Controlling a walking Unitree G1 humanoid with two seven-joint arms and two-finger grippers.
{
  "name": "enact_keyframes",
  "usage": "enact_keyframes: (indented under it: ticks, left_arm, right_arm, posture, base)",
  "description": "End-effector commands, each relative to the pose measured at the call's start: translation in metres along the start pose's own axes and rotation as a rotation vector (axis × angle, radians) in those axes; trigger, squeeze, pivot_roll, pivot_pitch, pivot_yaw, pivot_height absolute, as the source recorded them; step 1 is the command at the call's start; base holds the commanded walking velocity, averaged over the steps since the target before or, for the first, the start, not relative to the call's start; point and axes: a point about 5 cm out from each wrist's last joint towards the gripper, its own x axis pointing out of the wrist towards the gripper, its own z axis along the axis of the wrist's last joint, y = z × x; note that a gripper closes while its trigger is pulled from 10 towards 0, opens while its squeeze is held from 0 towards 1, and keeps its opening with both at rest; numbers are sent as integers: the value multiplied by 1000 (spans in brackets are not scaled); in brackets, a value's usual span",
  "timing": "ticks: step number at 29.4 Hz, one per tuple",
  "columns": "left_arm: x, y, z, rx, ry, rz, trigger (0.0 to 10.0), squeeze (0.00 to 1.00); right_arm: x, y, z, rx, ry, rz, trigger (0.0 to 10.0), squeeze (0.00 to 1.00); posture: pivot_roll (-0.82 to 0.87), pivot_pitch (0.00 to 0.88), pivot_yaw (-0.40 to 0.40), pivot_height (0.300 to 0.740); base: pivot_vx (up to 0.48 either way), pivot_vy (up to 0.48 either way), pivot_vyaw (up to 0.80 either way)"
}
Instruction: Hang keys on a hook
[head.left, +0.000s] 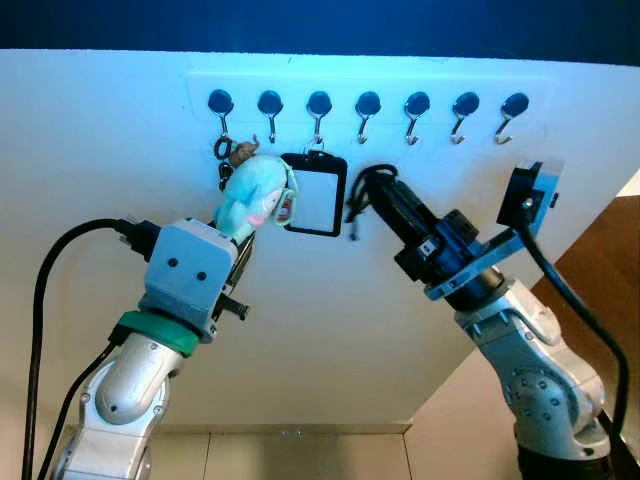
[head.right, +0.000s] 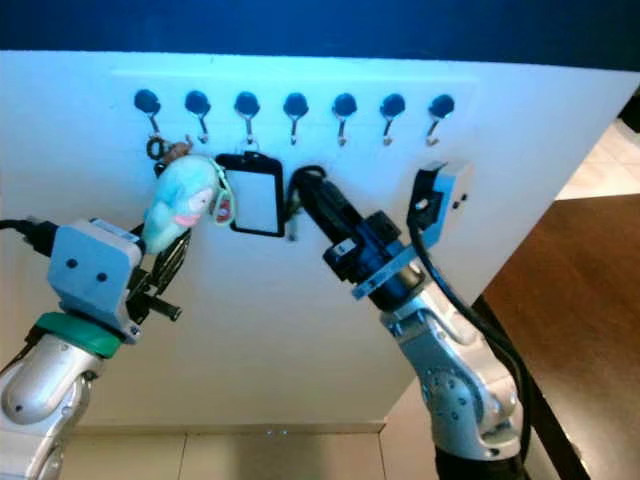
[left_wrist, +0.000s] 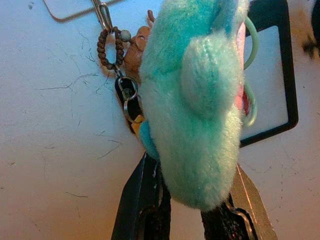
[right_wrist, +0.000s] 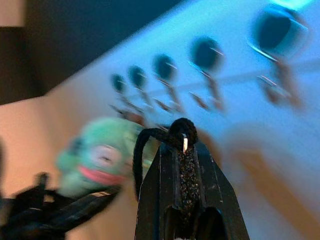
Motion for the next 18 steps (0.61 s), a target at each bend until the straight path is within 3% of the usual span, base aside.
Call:
enact_keyframes:
  ticks: [1, 7, 15, 17, 18]
  left_arm:
    - [-1, -2, 0, -1, -2, -6, 10000, 0]
    - [-2, -2, 1, 0, -1, -1, 10000, 0]
    - [-3, -2, 1, 1, 2, 1, 10000, 0]
    - [-3, -2, 1, 0, 3, 0, 10000, 0]
    - [-3, -3, 0, -4, 3, -5, 10000, 0]
  right_arm:
    - [7, 6, 6, 17, -29, 53, 10000, 0]
    - [17, -1, 3, 32, -52, -13, 10000, 0]
    - [16, -12, -1, 28, -60, -138, 10000, 0]
    - [14, -16, 0, 24, -66, -172, 10000, 0]
    - [12, -28, 2, 22, -77, -263, 10000, 0]
  posture:
    - [84, 136, 73, 740]
    - [91, 139, 69, 740]
    - [91, 142, 69, 740]
    - [87, 142, 71, 740]
    - [81, 139, 73, 740]
  base:
    - [0, 0, 0]
    - [0, 0, 0]
    - [0, 0, 0]
    - [0, 0, 0]
    - [0, 0, 0]
